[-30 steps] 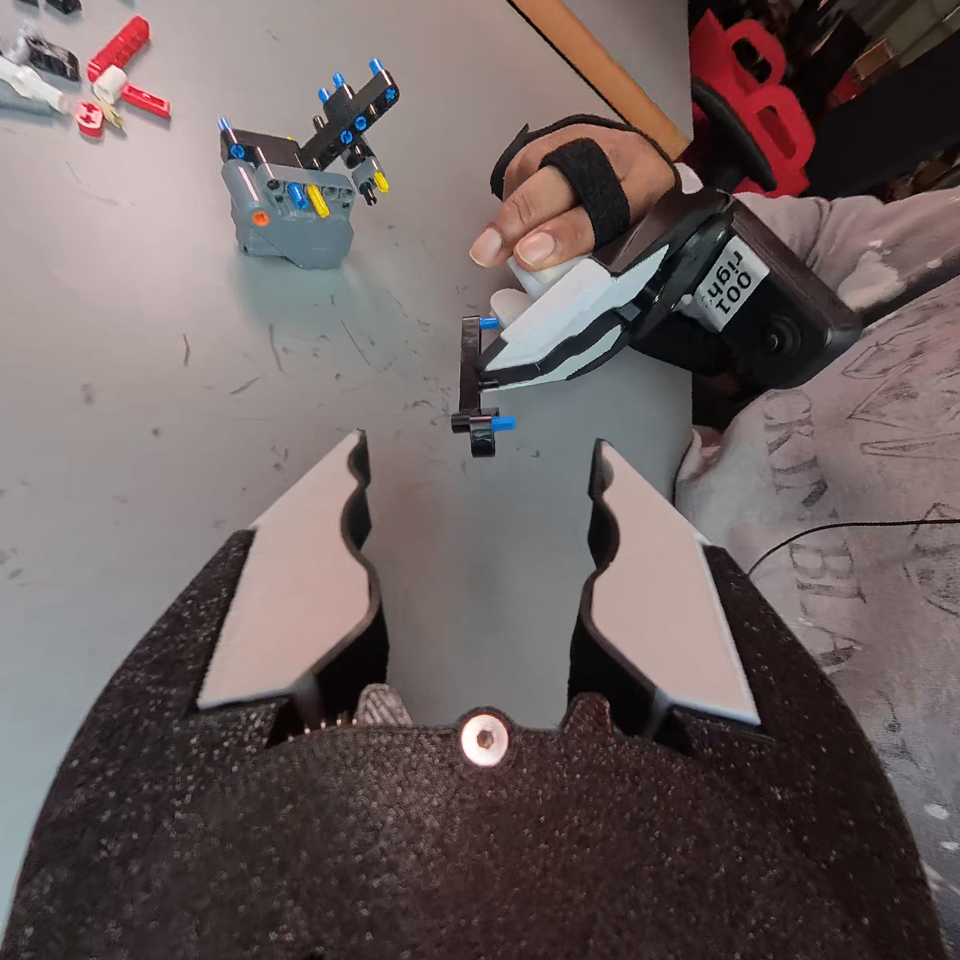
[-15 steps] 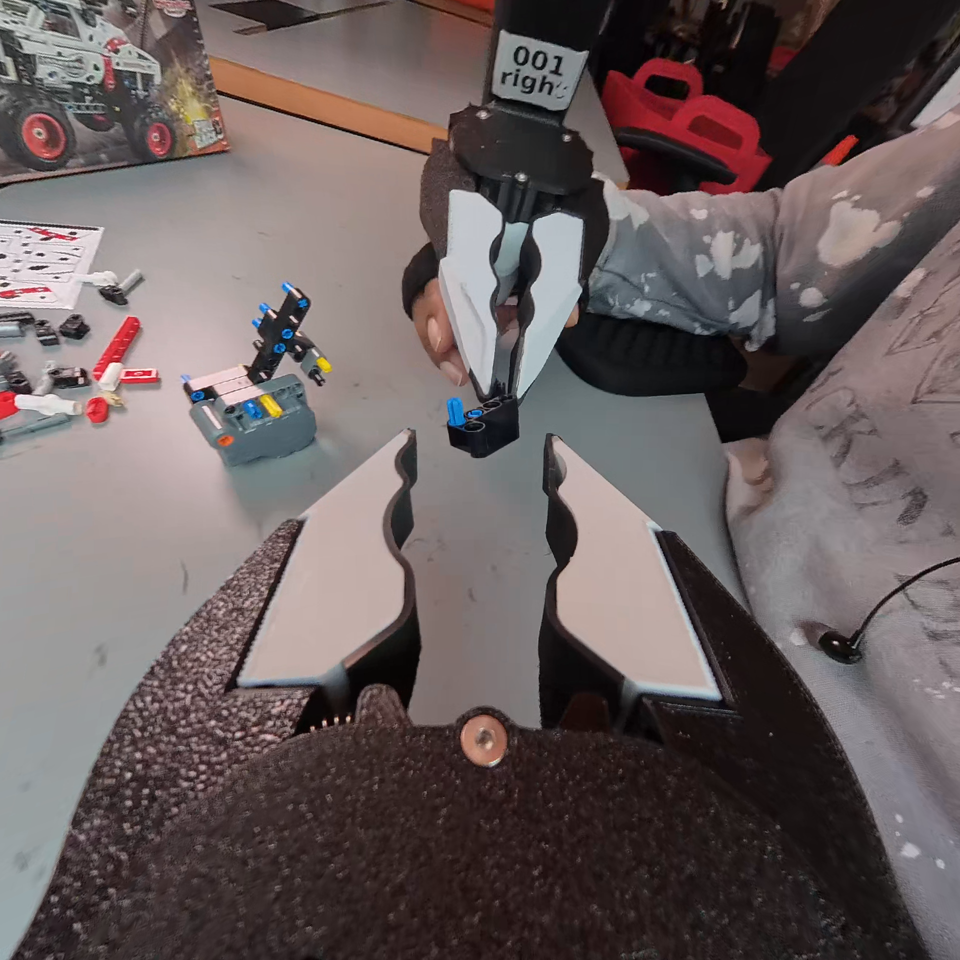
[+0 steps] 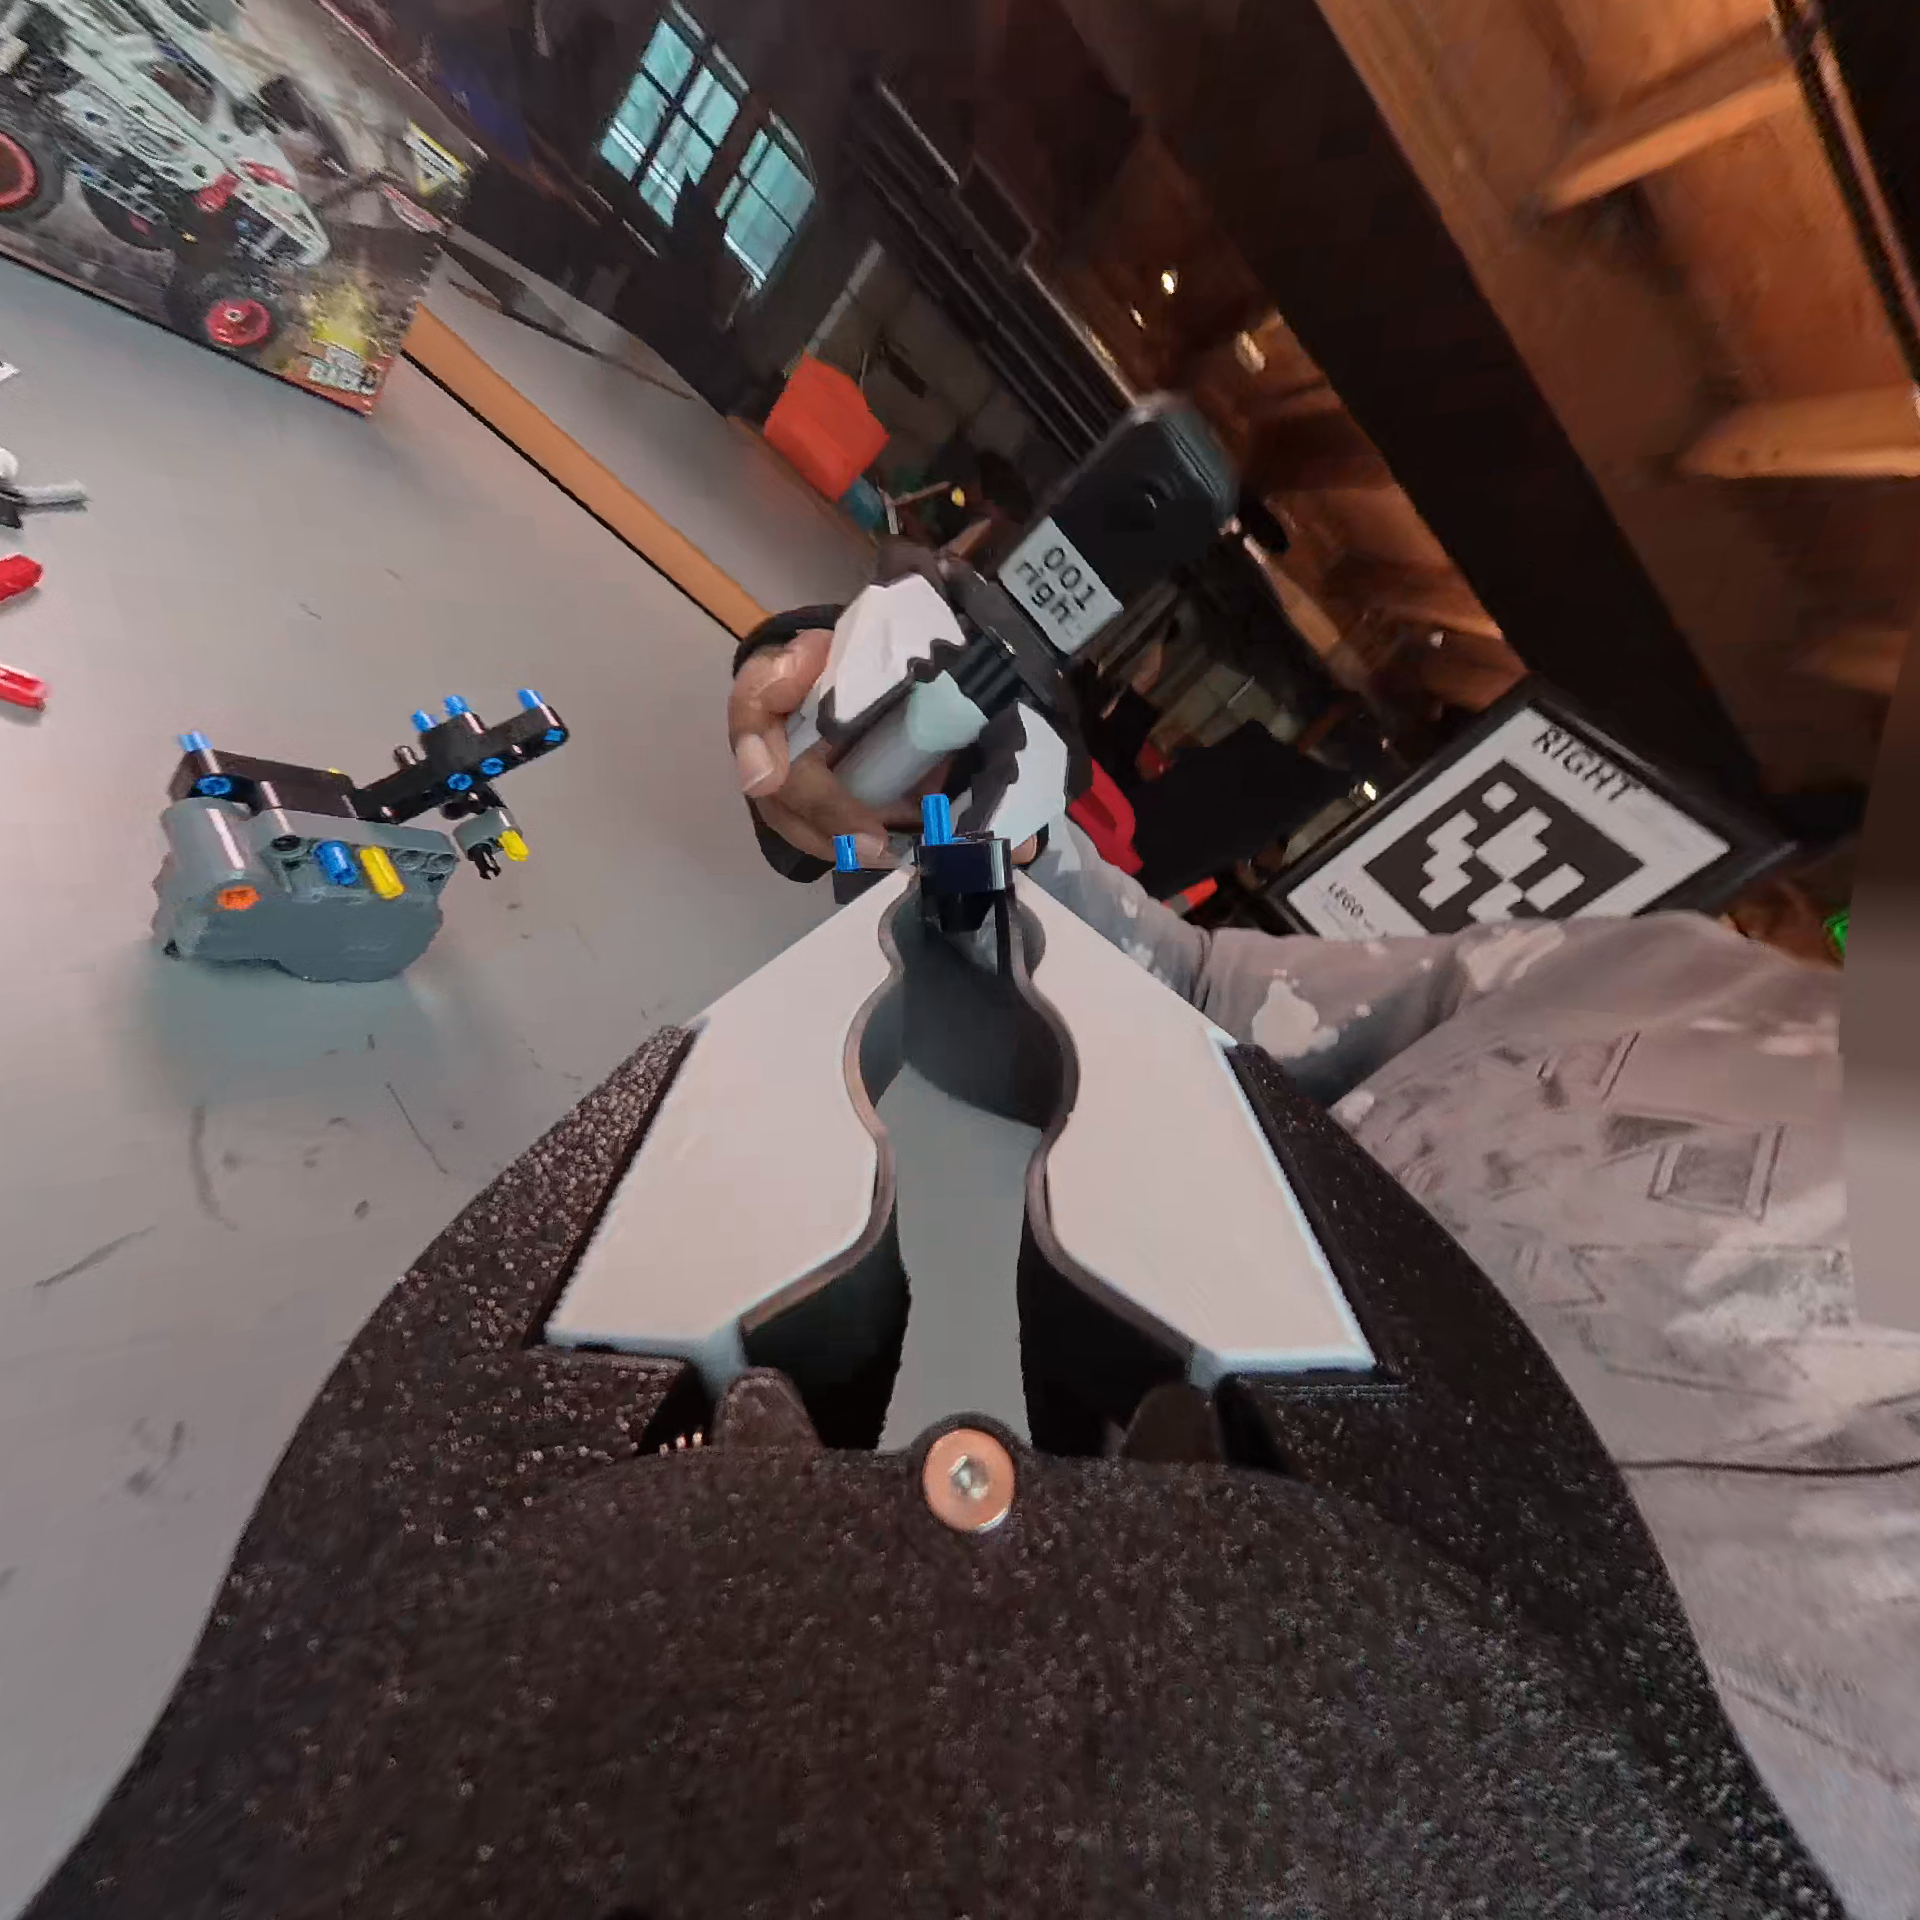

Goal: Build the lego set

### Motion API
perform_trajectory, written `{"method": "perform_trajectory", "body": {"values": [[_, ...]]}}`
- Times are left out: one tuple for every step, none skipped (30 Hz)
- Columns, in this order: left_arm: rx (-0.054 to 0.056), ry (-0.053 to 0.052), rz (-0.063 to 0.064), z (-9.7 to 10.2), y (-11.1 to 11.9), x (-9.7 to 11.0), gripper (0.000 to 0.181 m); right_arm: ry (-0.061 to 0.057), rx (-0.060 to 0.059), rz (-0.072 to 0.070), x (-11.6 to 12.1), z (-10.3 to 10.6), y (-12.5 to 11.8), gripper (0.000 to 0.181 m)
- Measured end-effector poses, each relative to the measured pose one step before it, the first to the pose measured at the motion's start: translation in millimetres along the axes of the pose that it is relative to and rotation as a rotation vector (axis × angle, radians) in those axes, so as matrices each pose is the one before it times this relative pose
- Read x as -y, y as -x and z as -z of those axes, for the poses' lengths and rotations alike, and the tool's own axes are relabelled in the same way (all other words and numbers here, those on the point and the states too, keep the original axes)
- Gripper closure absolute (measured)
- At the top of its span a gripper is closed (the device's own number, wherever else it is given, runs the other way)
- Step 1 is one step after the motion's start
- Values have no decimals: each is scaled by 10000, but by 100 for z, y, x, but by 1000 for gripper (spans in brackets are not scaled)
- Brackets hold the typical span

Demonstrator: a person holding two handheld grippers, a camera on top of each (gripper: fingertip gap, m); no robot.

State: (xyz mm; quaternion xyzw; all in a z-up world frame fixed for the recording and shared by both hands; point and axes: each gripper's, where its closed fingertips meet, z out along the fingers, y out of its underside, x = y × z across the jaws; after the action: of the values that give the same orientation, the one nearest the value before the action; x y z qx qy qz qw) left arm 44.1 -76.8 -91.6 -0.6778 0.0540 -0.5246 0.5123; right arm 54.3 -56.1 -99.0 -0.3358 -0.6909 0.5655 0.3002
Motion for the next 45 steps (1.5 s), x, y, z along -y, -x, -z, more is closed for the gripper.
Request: {"method": "perform_trajectory", "body": {"values": [[127,-458,362,371,437,581,169,34,-897,547,370,418,-944,142],[173,-405,214,378,432,504,169,189,-968,791,255,341,-831,139],[233,-364,118,348,456,476,169,271,-863,867,152,217,-498,139],[353,-329,-1,312,553,443,169,315,-646,654,139,27,-16,140],[470,-302,-192,269,640,414,169,328,-570,151,164,-185,178,143],[496,-266,-351,232,601,370,169,361,-408,-343,170,-338,532,145],[421,-246,-430,177,418,349,169,110,-98,-611,488,-352,1149,145],[342,-219,-480,136,263,331,169,-111,-201,-808,655,-356,1088,149],[375,-170,-562,100,262,300,169,-92,-416,-846,427,-350,742,155],[446,-117,-652,64,324,246,169,-9,-346,-748,178,-292,689,161],[437,-77,-675,54,258,221,169,13,-220,-619,122,-249,632,161],[450,-49,-672,54,218,187,169,-69,-255,-594,258,-223,324,161],[443,-10,-706,58,152,117,169,-108,-196,-517,299,-263,225,159],[409,14,-739,64,64,70,169,-10,-281,-407,102,-374,-57,157],[387,15,-715,65,11,74,169,7,-412,-262,-9,-494,-398,156],[327,5,-647,79,-65,102,169,80,-395,-142,-153,-540,-432,154],[300,-7,-577,82,-62,148,168,198,-225,12,-351,-566,-192,154],[241,-26,-497,75,-94,188,168,225,-76,72,-435,-529,49,153],[173,-26,-420,82,-130,186,168,228,-13,39,-458,-506,158,152],[157,-16,-379,77,-99,149,168,208,17,88,-477,-464,230,151],[129,-28,-359,81,-98,144,168,144,-30,134,-375,-404,168,150],[47,-25,-364,100,-167,115,168,42,-49,98,-191,-289,118,150],[-14,-36,-310,102,-191,114,168,35,12,85,-109,-205,188,151],[-14,-63,-151,112,-81,151,168,24,36,81,-38,-141,180,152],[-101,-124,48,127,-44,223,168,-85,52,69,162,-8,122,153],[-349,-213,295,149,-180,333,167,-97,92,67,205,82,97,153],[-483,-215,547,185,-208,364,168,-64,49,16,200,93,-73,151],[-340,-166,644,177,59,315,168,4,71,30,88,104,-120,150],[-376,-150,616,142,10,286,168,35,71,26,11,103,-157,150],[-664,-110,658,100,-374,212,168,16,10,-30,13,107,-276,149],[-713,-145,775,126,-442,200,168,12,7,-38,-21,103,-277,148],[-489,-253,828,182,-161,290,168,-27,0,-62,34,116,-275,147],[-381,-238,760,182,-68,260,168,-36,-65,-48,55,117,-335,147],[-432,-153,634,135,-185,145,168,11,-97,7,-4,118,-355,147],[-425,-124,539,99,-246,93,168,39,-95,13,-42,95,-342,146],[-348,-94,490,77,-172,25,168,55,-60,-15,-69,82,-281,145],[-278,-47,460,41,-88,-54,168,82,-26,-13,-132,75,-213,144],[-215,-52,426,22,-6,-62,168,87,-48,0,-155,62,-253,143],[-152,-56,391,8,69,-56,168,80,-69,10,-151,71,-261,142],[-81,-24,360,9,161,-89,168,86,-50,14,-160,74,-227,142],[-56,-19,297,3,180,-92,168,93,-32,8,-177,66,-197,141],[-48,-29,230,17,155,-72,168,107,-22,19,-196,72,-149,140],[2,-17,179,13,210,-75,168,101,-29,40,-189,64,-133,139],[45,11,120,4,239,-88,168,71,-43,44,-147,73,-160,138],[61,29,63,8,237,-86,168,55,-32,37,-134,82,-133,138]]}}
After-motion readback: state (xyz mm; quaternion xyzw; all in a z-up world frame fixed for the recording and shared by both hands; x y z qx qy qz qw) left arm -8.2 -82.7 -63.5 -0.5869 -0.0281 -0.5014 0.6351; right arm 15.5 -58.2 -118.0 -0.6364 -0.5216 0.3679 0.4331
